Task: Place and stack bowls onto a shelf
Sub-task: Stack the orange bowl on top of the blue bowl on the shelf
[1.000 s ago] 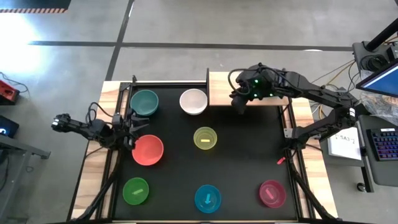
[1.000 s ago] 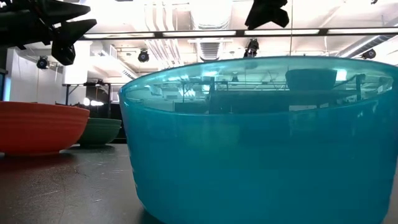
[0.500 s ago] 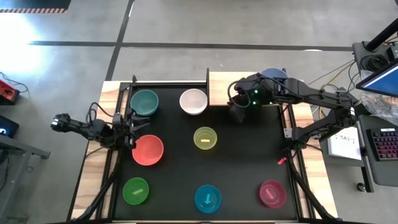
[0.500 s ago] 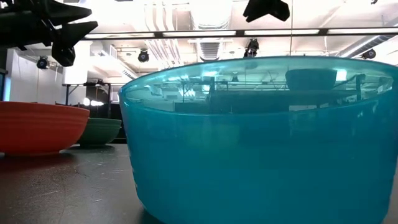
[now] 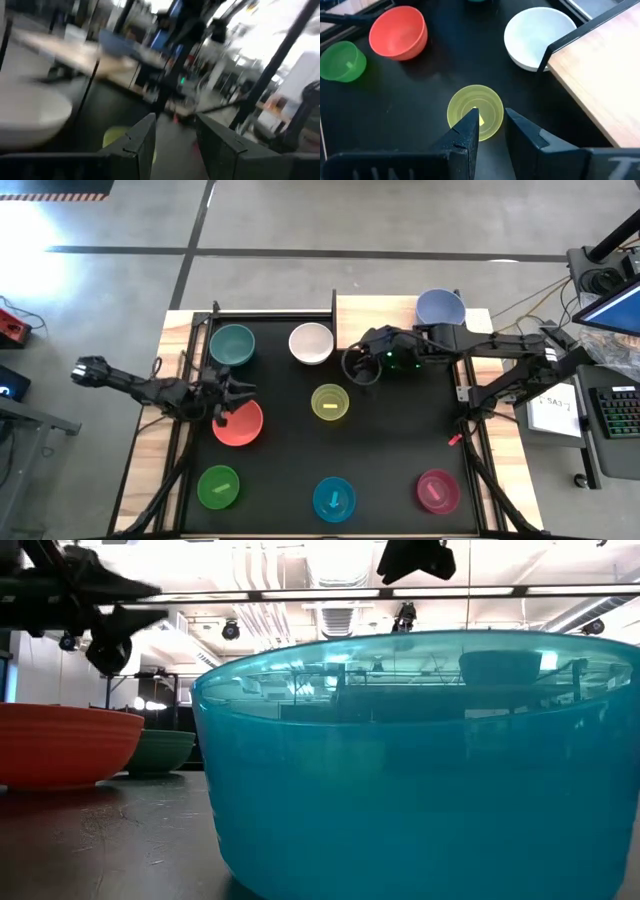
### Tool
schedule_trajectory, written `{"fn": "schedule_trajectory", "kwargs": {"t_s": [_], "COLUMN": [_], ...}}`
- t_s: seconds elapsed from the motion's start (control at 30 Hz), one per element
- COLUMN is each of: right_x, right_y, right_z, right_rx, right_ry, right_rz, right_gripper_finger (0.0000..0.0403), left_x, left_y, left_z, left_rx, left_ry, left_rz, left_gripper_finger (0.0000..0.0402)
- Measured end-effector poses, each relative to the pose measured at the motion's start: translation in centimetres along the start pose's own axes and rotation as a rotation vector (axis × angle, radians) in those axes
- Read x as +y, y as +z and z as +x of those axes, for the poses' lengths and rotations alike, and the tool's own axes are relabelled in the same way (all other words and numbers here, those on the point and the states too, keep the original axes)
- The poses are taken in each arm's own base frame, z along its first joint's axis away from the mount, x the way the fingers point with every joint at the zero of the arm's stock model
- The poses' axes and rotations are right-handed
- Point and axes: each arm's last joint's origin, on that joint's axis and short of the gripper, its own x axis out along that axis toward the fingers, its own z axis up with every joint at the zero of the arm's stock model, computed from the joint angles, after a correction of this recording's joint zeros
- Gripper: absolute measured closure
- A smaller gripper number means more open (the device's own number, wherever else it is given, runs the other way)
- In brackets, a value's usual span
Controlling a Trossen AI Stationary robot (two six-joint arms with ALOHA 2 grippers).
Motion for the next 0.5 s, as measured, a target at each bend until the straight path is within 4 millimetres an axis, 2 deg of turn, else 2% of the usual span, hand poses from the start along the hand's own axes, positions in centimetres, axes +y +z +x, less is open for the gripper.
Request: {"fn": "schedule_trajectory", "kwargs": {"t_s": [0.27,0.5], "right_x": [0.1,-0.1], "right_y": [-0.2,-0.5], "right_z": [0.1,-0.1], "right_rx": [0.017,0.042], "right_ry": [-0.005,-0.017], "right_rz": [0.004,-0.028], "right_gripper_finger": [0.0323,0.0323], "left_x": [-1.5,-2.5], "left_y": [1.8,2.9], "left_z": [1.2,1.1], "left_rx": [0.286,0.728], "left_ry": [0.171,0.402], "left_rz": [-0.04,-0.139], "left_gripper_finger": [0.0279,0.0279]}}
